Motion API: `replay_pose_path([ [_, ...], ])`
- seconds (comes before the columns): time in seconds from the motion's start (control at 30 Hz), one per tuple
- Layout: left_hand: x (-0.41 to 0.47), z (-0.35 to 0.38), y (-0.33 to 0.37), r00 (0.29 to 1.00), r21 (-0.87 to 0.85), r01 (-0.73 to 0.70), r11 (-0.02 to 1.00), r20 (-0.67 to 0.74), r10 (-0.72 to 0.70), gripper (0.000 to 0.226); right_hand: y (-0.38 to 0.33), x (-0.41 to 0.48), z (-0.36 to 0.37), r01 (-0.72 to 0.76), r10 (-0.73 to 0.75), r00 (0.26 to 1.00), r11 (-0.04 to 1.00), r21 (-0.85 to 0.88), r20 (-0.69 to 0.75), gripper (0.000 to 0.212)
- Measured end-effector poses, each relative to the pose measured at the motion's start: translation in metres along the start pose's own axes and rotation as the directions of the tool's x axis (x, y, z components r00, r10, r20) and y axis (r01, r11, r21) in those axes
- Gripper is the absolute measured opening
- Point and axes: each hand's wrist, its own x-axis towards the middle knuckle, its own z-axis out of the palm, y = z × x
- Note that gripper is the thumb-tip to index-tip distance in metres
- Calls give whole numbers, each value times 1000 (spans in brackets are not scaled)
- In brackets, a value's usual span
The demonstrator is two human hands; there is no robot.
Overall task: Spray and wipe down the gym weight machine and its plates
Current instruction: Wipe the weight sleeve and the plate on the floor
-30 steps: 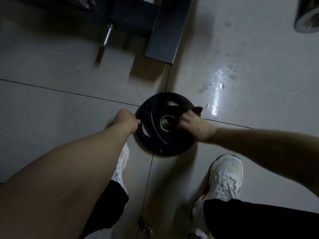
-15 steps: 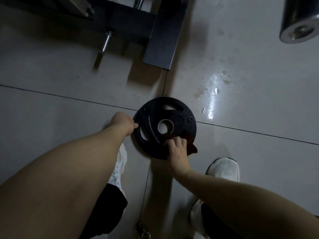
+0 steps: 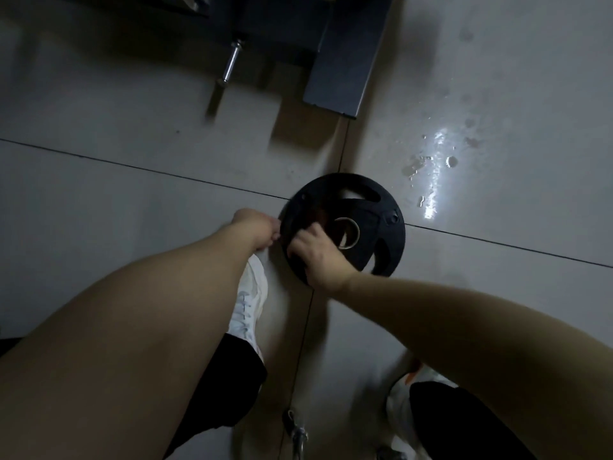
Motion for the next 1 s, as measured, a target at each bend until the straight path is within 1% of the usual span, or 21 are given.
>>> replay_pose_path([
  [0.07, 2, 0, 1, 1000, 23, 2, 1000, -5, -2, 15, 4, -25, -3, 143, -143, 983, 990, 1, 116, 29],
  [0.1, 1, 1, 3, 1000, 32, 6, 999, -19, -5, 14, 11, -29, -12, 247, -240, 951, 969, -11, 194, 30],
  [0.13, 2, 3, 5, 999, 42, 11, 999, -39, -9, 12, 23, -27, -23, 366, -341, 895, 930, -36, 286, 23],
  [0.17, 2, 6, 6, 998, 59, 2, 998, -59, 1, 8, 36, -21, -36, 452, -401, 843, 890, -67, 359, 15],
  [0.2, 2, 8, 7, 997, 89, -17, 996, -72, 23, 6, 52, -11, -47, 482, -408, 831, 868, -122, 377, 22],
  [0.23, 1, 11, 8, 995, 129, -41, 991, -80, 52, 7, 70, -1, -58, 432, -353, 872, 881, -193, 338, 32],
  [0.27, -3, 12, 9, 993, 174, -66, 982, -86, 82, 11, 84, 9, -70, 284, -225, 942, 930, -234, 248, 36],
  [0.3, -7, 13, 10, 990, 223, -94, 970, -80, 114, 15, 91, 16, -81, 76, -50, 992, 968, -239, 112, 34],
  [0.33, -10, 14, 11, 987, 273, -124, 954, -68, 148, 19, 91, 17, -87, -131, 131, 991, 971, -202, -12, 33],
  [0.37, -12, 15, 10, 983, 322, -147, 935, -60, 175, 19, 85, 14, -85, -279, 271, 960, 945, -170, -66, 33],
  [0.4, -14, 15, 11, 979, 366, -160, 917, -59, 195, 19, 73, 6, -79, -322, 319, 947, 933, -160, -43, 35],
  [0.43, -14, 16, 11, 975, 406, -176, 897, -54, 215, 18, 58, -8, -66, -291, 296, 955, 942, -166, 6, 33],
  [0.5, -14, 19, 12, 968, 483, -192, 854, -47, 245, 16, 29, -49, -35, -108, 115, 991, 989, -104, 73, 28],
  [0.53, -13, 20, 14, 966, 522, -196, 830, -41, 255, 19, 18, -67, -26, -52, 61, 990, 996, -71, 127, 29],
  [0.6, -12, 23, 18, 965, 593, -195, 781, -25, 260, 26, 9, -89, -25, -48, 48, 951, 999, -8, 304, 26],
  [0.63, -12, 24, 20, 965, 618, -194, 762, -21, 263, 28, 10, -93, -29, -45, 31, 928, 999, 27, 371, 29],
  [0.67, -12, 26, 22, 964, 647, -192, 738, -16, 265, 30, 12, -93, -36, -57, 29, 931, 996, 68, 364, 33],
  [0.73, -13, 29, 26, 962, 711, -176, 681, -23, 273, 34, 14, -87, -52, -116, 86, 969, 986, 117, 232, 33],
  [0.8, -11, 31, 28, 960, 761, -155, 630, -35, 279, 33, 21, -80, -69, -192, 185, 981, 971, 141, 56, 29],
  [0.9, -14, 32, 31, 956, 780, -156, 606, -35, 291, 32, 28, -69, -89, -296, 313, 943, 944, 143, -116, 33],
  [1.0, -15, 29, 30, 942, 802, -180, 570, -26, 333, 42, 33, -61, -105, -433, 460, 868, 886, 168, -186, 35],
])
